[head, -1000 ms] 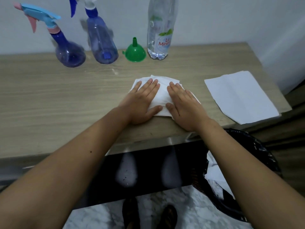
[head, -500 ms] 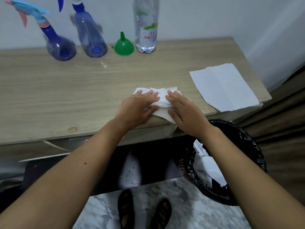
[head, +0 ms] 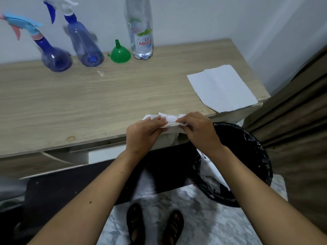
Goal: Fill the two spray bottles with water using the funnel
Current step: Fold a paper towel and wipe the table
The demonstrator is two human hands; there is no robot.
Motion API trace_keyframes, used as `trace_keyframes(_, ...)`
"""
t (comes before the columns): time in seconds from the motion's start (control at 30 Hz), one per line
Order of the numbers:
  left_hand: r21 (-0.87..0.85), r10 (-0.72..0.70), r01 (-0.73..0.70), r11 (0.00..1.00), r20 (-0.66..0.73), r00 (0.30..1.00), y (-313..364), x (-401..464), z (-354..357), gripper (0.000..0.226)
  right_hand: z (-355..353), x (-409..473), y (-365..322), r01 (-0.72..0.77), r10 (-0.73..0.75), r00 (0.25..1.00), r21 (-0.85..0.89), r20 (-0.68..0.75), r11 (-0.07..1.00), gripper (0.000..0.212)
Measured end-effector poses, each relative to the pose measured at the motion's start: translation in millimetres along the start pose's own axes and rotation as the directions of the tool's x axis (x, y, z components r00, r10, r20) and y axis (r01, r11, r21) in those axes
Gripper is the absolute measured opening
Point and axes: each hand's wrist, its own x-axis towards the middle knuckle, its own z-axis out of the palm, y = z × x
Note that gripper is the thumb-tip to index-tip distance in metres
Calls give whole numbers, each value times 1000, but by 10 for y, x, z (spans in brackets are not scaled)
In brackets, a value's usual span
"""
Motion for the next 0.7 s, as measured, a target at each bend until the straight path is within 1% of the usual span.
trace_keyframes(0.1, 33, 65, -65, 997, 15, 998, 106, -43, 42, 22, -88, -184, 69, -70, 69, 998, 84, 12, 994, 22)
trace_keyframes(0.17, 31, 144, -147, 989, 84, 986, 167, -40, 140, 20, -151, -381, 139, -163, 163, 987, 149, 15, 975, 20)
trace_keyframes(0.23, 15, 228, -234, 972, 177, 957, 248, -66, 300, 18, -248, -585, 240, -263, 266, 964, 203, 14, 943, 17)
trace_keyframes(0.27, 4, 247, -254, 967, 216, 945, 299, -92, 391, 19, -309, -685, 298, -295, 299, 954, 210, 13, 932, 16)
trace_keyframes(0.4, -74, 230, -218, 973, 334, 914, 516, -158, 779, 21, -572, -1076, 544, -355, 356, 934, 146, 17, 923, 14)
trace_keyframes(0.5, -124, 239, -205, 971, 426, 873, 657, -178, 1093, 21, -734, -1374, 709, -401, 402, 916, 76, 1, 913, 12)
trace_keyframes(0.6, -192, 297, -232, 954, 474, 829, 824, -221, 1350, 19, -830, -1678, 838, -443, 442, 894, 13, -70, 897, 11)
trace_keyframes(0.7, -199, 337, -273, 941, 516, 788, 983, -262, 1584, 25, -870, -1947, 932, -535, 527, 843, -53, -110, 843, 10)
